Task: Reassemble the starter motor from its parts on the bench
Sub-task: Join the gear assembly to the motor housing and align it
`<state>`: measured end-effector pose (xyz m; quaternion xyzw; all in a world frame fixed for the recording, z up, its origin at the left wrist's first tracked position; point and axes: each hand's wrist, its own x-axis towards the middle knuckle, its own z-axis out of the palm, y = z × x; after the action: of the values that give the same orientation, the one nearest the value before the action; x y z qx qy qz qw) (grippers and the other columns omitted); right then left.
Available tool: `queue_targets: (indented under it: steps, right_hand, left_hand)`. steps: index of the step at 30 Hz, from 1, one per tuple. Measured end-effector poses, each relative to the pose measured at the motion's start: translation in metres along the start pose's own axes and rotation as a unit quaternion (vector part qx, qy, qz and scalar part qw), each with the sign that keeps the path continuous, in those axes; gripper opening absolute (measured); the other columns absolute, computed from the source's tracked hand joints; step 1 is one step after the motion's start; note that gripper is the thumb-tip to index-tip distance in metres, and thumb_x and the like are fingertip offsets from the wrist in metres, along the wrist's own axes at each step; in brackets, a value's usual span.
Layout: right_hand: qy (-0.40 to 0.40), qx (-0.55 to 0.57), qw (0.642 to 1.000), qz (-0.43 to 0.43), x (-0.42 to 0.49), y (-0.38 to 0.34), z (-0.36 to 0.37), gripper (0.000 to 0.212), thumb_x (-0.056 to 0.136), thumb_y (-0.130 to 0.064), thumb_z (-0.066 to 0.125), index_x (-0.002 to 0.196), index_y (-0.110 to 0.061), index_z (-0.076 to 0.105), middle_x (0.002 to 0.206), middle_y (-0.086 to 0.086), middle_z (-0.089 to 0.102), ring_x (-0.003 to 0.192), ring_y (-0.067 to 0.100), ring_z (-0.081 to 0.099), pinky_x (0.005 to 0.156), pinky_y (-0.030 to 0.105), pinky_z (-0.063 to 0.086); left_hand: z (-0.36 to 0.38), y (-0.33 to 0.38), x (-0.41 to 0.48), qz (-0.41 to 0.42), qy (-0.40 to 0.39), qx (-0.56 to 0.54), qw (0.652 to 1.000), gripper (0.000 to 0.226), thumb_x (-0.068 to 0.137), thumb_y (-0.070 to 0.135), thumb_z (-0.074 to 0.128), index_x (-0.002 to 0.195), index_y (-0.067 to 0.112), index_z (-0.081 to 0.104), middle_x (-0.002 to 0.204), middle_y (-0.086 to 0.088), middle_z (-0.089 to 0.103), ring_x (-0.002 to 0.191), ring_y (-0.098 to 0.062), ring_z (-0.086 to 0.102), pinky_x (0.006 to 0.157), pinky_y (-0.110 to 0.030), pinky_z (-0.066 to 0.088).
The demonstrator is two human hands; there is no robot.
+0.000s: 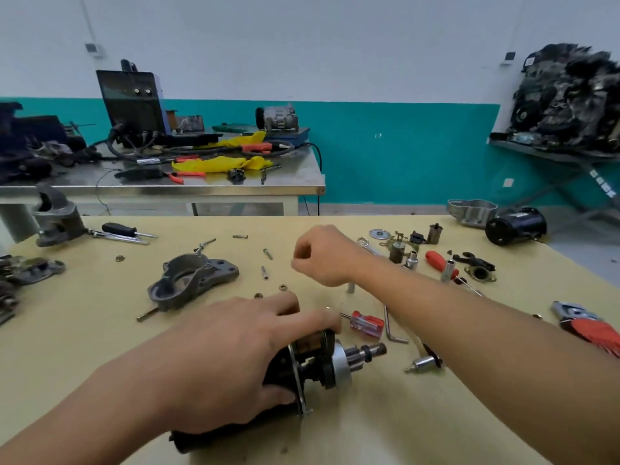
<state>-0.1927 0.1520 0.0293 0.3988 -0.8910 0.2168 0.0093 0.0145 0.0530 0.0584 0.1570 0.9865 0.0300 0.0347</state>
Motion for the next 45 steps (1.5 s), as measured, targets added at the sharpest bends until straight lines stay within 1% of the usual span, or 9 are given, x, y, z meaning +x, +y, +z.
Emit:
queue_targets:
  steps: [12,16,21,25,27,32,37,41,45]
  right_hand:
    - [-0.1,-0.1,0.989,-0.052,0.051,-0.015,0.03,0.026,0.097,-0.023,0.057,0.117,-0.017,0.072,0.115,0.003,0.069,0.095,0.019,0.061,0.085,0.038,0.055]
    - [0.037,0.089,0.995,0.014,0.024,-0.016,-0.004,0.021,0.096,-0.023,0.059,0.095,-0.013,0.077,0.095,0.002,0.074,0.085,0.02,0.065,0.079,0.038,0.056]
    - [0.281,0.359,0.881,0.128,-0.102,0.0,-0.033,0.03,0.092,-0.022,0.065,0.062,-0.016,0.068,0.053,0.002,0.059,0.047,0.007,0.051,0.044,0.021,0.042]
    - [0.152,0.315,0.914,0.204,-0.189,-0.012,0.006,0.037,0.078,-0.02,0.076,0.047,-0.017,0.056,0.04,0.0,0.043,0.04,0.009,0.039,0.044,0.018,0.032]
    - [0.014,0.311,0.922,0.231,-0.203,-0.024,0.029,0.022,0.062,-0.027,0.085,0.05,-0.021,0.066,0.046,-0.004,0.058,0.048,0.01,0.058,0.054,0.015,0.045]
    - [-0.119,0.485,0.828,0.255,-0.183,-0.053,0.05,0.086,0.033,-0.032,0.099,0.112,-0.018,0.068,0.094,-0.001,0.078,0.086,0.014,0.075,0.078,0.034,0.06]
    - [0.024,0.66,0.712,0.236,-0.147,-0.109,0.069,0.061,0.057,0.021,0.078,0.108,-0.008,0.063,0.087,0.005,0.077,0.075,0.014,0.075,0.066,0.027,0.057]
    - [0.176,0.704,0.664,0.181,-0.123,-0.153,0.075,0.056,0.063,0.014,0.066,0.113,-0.011,0.062,0.099,0.004,0.074,0.081,0.004,0.072,0.064,0.014,0.053]
    - [0.21,0.614,0.759,0.062,-0.106,-0.164,0.074,0.056,0.08,0.003,0.067,0.123,-0.03,0.054,0.117,-0.01,0.068,0.102,-0.006,0.066,0.078,0.011,0.052]
  left_hand:
    - [-0.003,-0.006,0.007,0.02,-0.011,-0.005,1.0,0.076,0.089,0.053,0.066,0.13,0.075,0.005,0.113,0.013,0.039,0.085,-0.018,0.046,0.061,-0.031,0.029]
    - [-0.001,-0.012,0.007,0.026,0.003,-0.014,1.0,0.07,0.089,0.056,0.066,0.13,0.071,0.011,0.114,0.013,0.04,0.091,-0.019,0.049,0.063,-0.031,0.029]
    - [0.003,-0.018,0.006,0.022,0.03,-0.054,0.998,0.07,0.086,0.059,0.066,0.131,0.072,0.013,0.121,0.019,0.041,0.106,-0.016,0.053,0.082,-0.033,0.043]
    - [0.002,-0.016,0.005,0.013,0.044,-0.057,0.997,0.069,0.086,0.059,0.066,0.129,0.071,0.014,0.12,0.022,0.04,0.106,-0.014,0.053,0.087,-0.032,0.046]
    - [0.001,-0.014,0.004,0.009,0.047,-0.049,0.998,0.07,0.085,0.06,0.067,0.13,0.069,0.014,0.119,0.022,0.041,0.106,-0.013,0.053,0.087,-0.032,0.045]
    - [0.004,-0.019,0.004,-0.009,0.089,-0.02,0.996,0.074,0.084,0.057,0.069,0.137,0.06,0.017,0.12,0.021,0.043,0.109,-0.011,0.053,0.091,-0.032,0.046]
    - [0.009,-0.038,-0.012,-0.046,0.175,-0.031,0.983,0.069,0.08,0.047,0.077,0.136,0.055,0.038,0.118,0.022,0.048,0.107,-0.007,0.055,0.091,-0.03,0.048]
    - [0.022,-0.064,-0.036,-0.069,0.38,-0.164,0.908,0.068,0.063,0.034,0.093,0.121,0.046,0.06,0.111,0.022,0.064,0.104,0.0,0.062,0.093,-0.018,0.048]
    - [0.056,-0.079,-0.051,-0.149,0.559,-0.305,0.756,0.063,0.061,0.032,0.083,0.115,0.05,0.055,0.104,0.028,0.069,0.09,0.009,0.066,0.081,-0.003,0.048]
